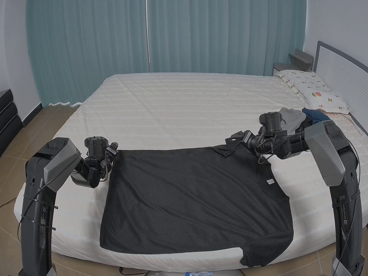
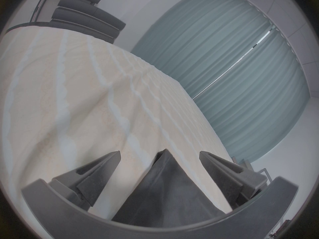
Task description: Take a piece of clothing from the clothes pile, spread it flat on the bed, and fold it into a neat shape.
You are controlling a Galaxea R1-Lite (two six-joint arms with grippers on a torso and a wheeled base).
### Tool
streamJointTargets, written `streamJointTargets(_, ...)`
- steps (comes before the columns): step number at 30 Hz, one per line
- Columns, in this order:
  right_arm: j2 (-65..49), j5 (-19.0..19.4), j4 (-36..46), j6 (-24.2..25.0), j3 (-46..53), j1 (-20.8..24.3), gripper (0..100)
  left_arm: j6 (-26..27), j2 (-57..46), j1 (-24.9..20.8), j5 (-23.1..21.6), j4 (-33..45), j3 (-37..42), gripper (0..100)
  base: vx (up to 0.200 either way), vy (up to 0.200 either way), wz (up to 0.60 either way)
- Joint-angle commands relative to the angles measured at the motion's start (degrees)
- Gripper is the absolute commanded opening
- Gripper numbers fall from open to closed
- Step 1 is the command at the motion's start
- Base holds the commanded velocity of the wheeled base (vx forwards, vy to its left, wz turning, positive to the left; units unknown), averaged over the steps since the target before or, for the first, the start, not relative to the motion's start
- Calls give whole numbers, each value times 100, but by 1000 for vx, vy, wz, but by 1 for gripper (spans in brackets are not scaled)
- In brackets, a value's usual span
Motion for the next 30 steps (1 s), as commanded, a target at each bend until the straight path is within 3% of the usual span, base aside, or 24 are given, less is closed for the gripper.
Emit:
streamJointTargets(1, 616, -43, 504, 14, -783, 281, 100, -77, -378, 25, -200, -6, 427, 100, 0, 0, 0)
streamJointTargets(4, 774, -43, 812, 14, -869, 255, 100, -77, -396, 17, -209, -6, 445, 100, 0, 0, 0)
streamJointTargets(11, 1056, -43, 627, 5, -869, 273, 100, -68, -405, 17, -209, -6, 471, 100, 0, 0, 0)
streamJointTargets(15, 1179, -43, -102, 5, -869, 281, 100, -68, -405, 17, -209, -15, 489, 100, 0, 0, 0)
streamJointTargets(30, 1671, 106, -1588, -127, -869, 273, 100, -50, -396, 8, -200, -24, 498, 100, 0, 0, 0)
